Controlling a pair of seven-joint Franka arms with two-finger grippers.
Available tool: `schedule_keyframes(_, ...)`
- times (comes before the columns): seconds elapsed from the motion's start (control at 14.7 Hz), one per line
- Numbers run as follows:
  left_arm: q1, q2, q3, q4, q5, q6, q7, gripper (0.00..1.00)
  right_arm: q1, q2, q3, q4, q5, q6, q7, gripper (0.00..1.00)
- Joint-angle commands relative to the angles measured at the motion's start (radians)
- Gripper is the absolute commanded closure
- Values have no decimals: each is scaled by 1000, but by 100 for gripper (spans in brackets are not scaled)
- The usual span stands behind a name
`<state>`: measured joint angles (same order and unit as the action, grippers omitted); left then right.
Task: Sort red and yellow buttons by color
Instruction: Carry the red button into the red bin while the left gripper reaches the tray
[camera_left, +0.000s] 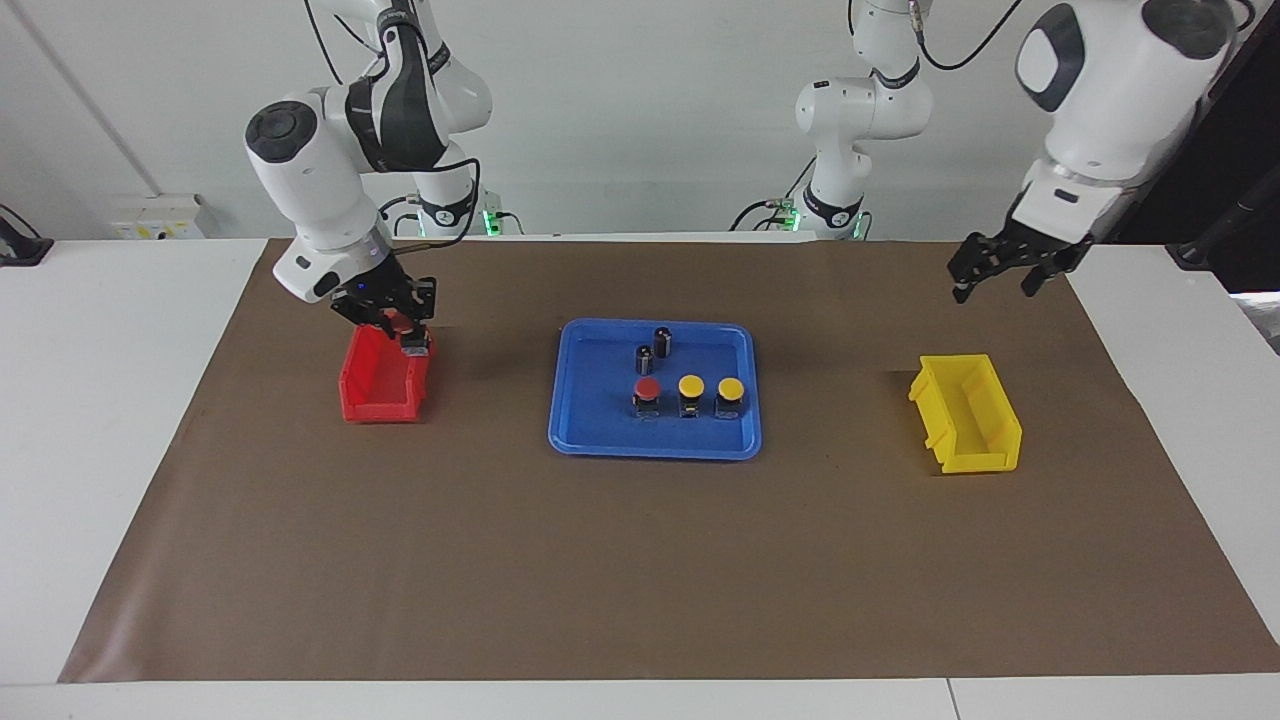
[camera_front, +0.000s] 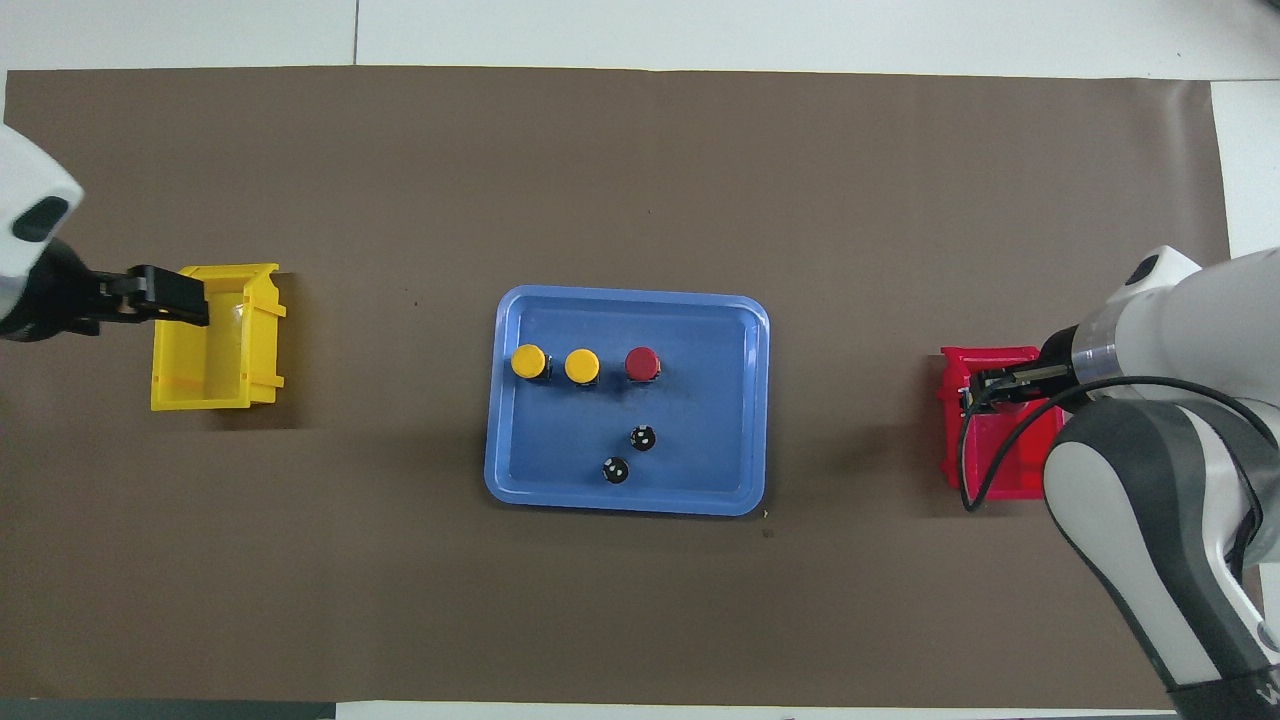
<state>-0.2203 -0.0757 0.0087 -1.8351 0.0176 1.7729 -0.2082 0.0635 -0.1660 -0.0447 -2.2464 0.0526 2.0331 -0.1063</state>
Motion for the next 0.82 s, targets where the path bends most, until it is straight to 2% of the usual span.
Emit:
schedule_keyframes(0.0,-167,23,10,-101,9,158,-173,0,-54,-49,14,-76,4,41,-67,81)
schedule_keyframes(0.14,-284,129,10,-89,9,257,-288,0,-73,-49,14,-90,3,48,-87,81)
schedule_keyframes(0.34,-358,240,10,-82,-24,365,-313,0,-85,-47,14,-130,3,91,-90,81)
schedule_keyframes(0.48,-383,261,10,-96,-25,399,-313,1,-85,-46,14,-166,3,136,-90,81)
schedule_keyframes(0.55,-383,263,10,-98,-25,396,-313,4,-85,-43,14,-177,1,147,-90,81)
schedule_keyframes(0.75,-383,267,10,-101,-25,396,-312,21,-88,-26,14,-194,-14,177,-89,81)
